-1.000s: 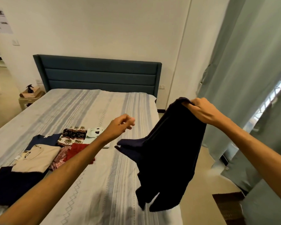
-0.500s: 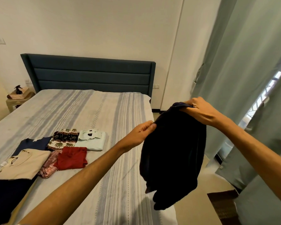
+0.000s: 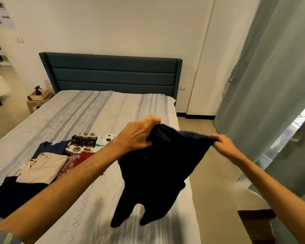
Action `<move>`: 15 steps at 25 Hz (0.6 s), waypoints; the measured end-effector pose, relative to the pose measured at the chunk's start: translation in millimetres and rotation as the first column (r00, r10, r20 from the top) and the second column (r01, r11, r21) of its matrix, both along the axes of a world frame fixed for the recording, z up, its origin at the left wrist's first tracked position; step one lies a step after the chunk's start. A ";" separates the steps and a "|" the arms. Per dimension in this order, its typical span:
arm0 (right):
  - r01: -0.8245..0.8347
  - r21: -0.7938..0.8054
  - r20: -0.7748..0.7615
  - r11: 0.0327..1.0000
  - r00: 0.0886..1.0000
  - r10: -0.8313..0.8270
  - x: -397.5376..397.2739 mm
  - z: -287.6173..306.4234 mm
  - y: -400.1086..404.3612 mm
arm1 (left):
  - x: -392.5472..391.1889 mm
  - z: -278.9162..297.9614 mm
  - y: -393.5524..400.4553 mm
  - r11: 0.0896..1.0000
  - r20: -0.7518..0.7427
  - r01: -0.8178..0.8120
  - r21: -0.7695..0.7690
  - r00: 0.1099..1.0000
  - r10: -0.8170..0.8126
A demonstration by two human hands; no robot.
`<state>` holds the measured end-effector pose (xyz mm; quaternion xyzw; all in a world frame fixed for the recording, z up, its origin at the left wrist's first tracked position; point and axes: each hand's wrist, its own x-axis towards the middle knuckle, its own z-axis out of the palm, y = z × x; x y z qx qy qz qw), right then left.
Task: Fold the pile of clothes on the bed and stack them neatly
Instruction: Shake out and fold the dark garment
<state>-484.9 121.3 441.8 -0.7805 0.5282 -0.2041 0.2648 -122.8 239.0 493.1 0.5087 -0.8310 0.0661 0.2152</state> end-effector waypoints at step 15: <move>0.109 -0.424 0.304 0.899 0.952 0.028 30.4 80.9 -3.6 | 54.1 -32.9 -23.3 0.899 -0.544 -0.426 0.099 0.734 0.407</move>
